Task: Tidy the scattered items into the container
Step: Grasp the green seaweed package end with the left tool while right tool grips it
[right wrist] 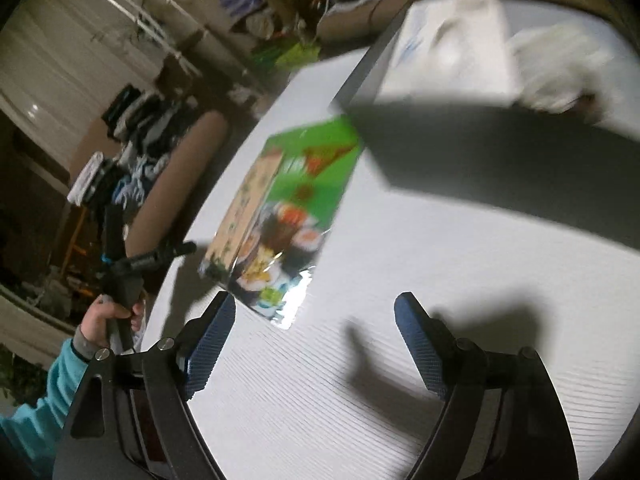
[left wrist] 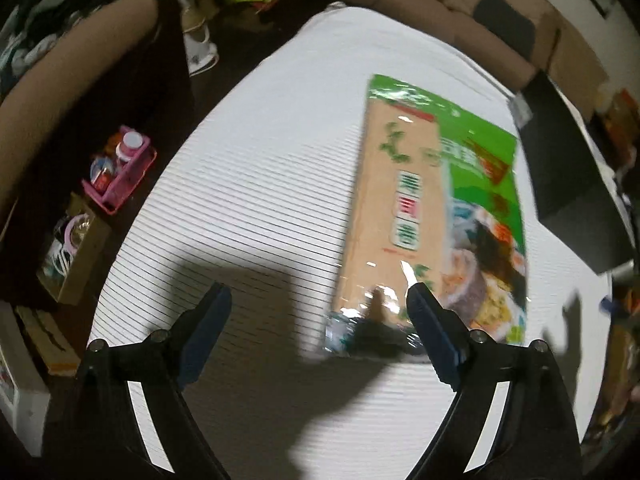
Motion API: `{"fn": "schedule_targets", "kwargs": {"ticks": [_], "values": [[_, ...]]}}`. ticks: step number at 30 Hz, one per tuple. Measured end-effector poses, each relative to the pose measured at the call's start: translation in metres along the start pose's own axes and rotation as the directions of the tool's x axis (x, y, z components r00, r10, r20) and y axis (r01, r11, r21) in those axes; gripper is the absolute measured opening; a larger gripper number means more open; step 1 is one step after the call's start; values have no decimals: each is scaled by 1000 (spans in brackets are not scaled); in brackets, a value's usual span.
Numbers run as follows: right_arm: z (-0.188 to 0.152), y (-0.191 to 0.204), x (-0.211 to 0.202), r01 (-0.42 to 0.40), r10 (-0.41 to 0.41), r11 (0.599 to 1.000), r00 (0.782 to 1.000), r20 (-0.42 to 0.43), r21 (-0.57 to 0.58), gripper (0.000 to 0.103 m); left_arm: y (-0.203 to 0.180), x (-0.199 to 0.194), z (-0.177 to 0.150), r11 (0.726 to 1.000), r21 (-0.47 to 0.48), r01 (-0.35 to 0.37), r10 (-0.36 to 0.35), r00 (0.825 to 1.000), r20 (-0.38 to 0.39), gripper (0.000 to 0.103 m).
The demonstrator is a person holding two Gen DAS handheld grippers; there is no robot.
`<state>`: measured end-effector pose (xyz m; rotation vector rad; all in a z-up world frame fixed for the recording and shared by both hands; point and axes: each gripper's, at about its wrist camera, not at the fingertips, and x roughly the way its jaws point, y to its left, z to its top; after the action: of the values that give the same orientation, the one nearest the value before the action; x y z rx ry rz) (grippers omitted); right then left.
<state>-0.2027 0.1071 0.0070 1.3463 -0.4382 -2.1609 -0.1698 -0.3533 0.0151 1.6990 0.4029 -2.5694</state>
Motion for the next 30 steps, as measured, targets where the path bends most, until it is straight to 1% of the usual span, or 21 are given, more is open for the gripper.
{"fn": "schedule_targets", "kwargs": {"ticks": [2,5,8,9,11,14,16,17,18,19,20,21,22,23,24,25,26,27,28,29,30], "values": [[4,7,29,-10,10,1000,1000,-5,15,85,1,9,7,1000,-9,17,-17,1000,-1,88],[16,7,63,-9,8,998,1000,20,67,84,3,24,11,999,-15,31,-31,999,-26,88],[24,0,82,11,-15,994,999,30,112,83,-9,34,13,999,33,-19,20,1000,-9,89],[26,-3,89,19,-23,992,999,24,129,83,-12,35,13,998,46,-36,36,999,-6,90],[27,-4,101,12,-13,990,1000,9,143,82,-22,40,11,995,76,-58,59,998,-4,94],[30,8,111,3,-1,994,1000,-16,109,81,-39,43,7,991,125,-37,39,999,-10,95],[30,19,120,-29,34,995,999,-43,99,78,-53,43,3,987,158,-11,15,1000,-23,92],[29,22,124,-54,59,994,997,-53,97,73,-61,43,0,985,172,-2,7,1000,-28,90],[28,25,130,-116,125,987,989,-76,116,43,-67,42,-2,984,177,5,0,1000,-28,83],[26,27,137,-150,165,979,981,-103,141,15,-71,39,-4,984,177,28,-24,999,-28,70],[24,29,142,-140,157,980,980,-121,142,14,-73,37,-5,983,175,50,-44,998,-38,61],[23,33,143,-108,123,987,984,-128,121,17,-71,34,-3,983,171,63,-55,997,-52,46],[21,37,141,-66,77,994,989,-124,85,17,-67,30,0,985,164,51,-44,998,-48,44],[20,39,135,-40,47,997,993,-113,62,17,-62,24,3,988,151,17,-14,1000,-20,45],[20,41,127,-17,21,999,995,-94,39,27,-55,19,6,990,136,-29,28,1000,13,53],[20,41,115,26,-25,1000,998,-56,10,45,-47,17,10,993,108,-54,52,998,22,76],[20,40,105,78,-78,997,997,-18,-10,54,-37,19,11,997,66,-38,37,999,5,83],[21,36,95,135,-135,991,991,20,-19,66,-29,23,11,1000,25,0,1,1000,-20,84],[24,31,88,181,-180,983,983,43,-20,68,-27,28,10,1000,13,12,-12,999,-43,84],[26,25,87,212,-211,977,976,50,-15,68,-31,33,6,1000,30,5,-3,999,-53,85],[29,16,90,225,-225,974,974,38,5,68,-40,33,2,997,72,-12,15,999,-34,85]]}}
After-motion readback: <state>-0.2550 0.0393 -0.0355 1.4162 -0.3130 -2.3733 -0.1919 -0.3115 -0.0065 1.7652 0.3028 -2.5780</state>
